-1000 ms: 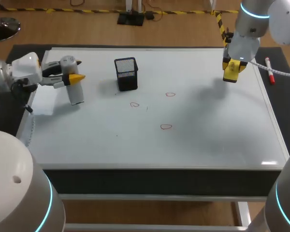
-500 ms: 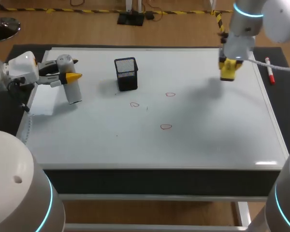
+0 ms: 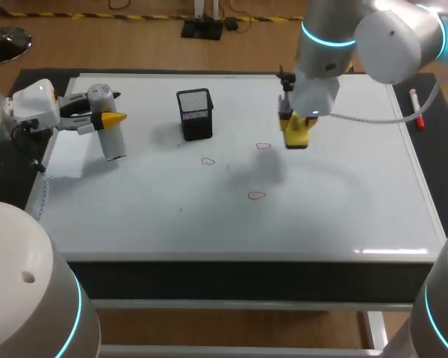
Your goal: Pick up the inspection probe, press it on each red-marked spot on the whiteboard one by one, put down the probe, pick up the eraser, and wipe off all the red marks.
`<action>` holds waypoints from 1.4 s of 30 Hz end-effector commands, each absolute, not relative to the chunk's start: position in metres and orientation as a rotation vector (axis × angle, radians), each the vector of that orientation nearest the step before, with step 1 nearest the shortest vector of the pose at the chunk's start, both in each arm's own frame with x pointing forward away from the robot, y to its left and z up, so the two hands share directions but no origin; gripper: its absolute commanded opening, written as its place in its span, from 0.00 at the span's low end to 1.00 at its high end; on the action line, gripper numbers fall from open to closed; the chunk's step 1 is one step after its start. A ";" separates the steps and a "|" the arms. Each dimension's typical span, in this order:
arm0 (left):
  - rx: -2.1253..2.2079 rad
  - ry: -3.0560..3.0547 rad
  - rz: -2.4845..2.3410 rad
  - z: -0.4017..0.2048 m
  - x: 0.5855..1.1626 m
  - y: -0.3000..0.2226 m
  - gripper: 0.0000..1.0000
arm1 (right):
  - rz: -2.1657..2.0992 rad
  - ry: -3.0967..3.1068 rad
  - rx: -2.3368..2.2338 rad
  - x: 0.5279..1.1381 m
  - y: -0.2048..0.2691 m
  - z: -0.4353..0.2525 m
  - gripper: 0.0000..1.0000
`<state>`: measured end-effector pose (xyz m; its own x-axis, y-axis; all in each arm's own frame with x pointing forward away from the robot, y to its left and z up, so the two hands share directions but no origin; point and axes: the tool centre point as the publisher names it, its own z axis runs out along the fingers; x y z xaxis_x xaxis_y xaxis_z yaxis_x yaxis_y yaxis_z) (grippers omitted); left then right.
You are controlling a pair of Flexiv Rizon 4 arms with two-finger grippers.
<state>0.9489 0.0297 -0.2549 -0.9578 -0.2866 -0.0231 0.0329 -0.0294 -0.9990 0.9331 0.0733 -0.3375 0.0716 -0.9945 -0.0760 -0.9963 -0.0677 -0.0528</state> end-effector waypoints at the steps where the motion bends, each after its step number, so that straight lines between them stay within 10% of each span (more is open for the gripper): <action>1: -0.267 2.015 -2.091 -0.255 0.949 0.030 0.00 | 0.010 2.024 -2.251 0.906 0.092 -0.336 0.00; 42: -0.267 2.015 -2.091 -0.255 0.949 0.030 0.00 | -0.003 1.824 -2.562 0.907 0.299 -0.395 0.00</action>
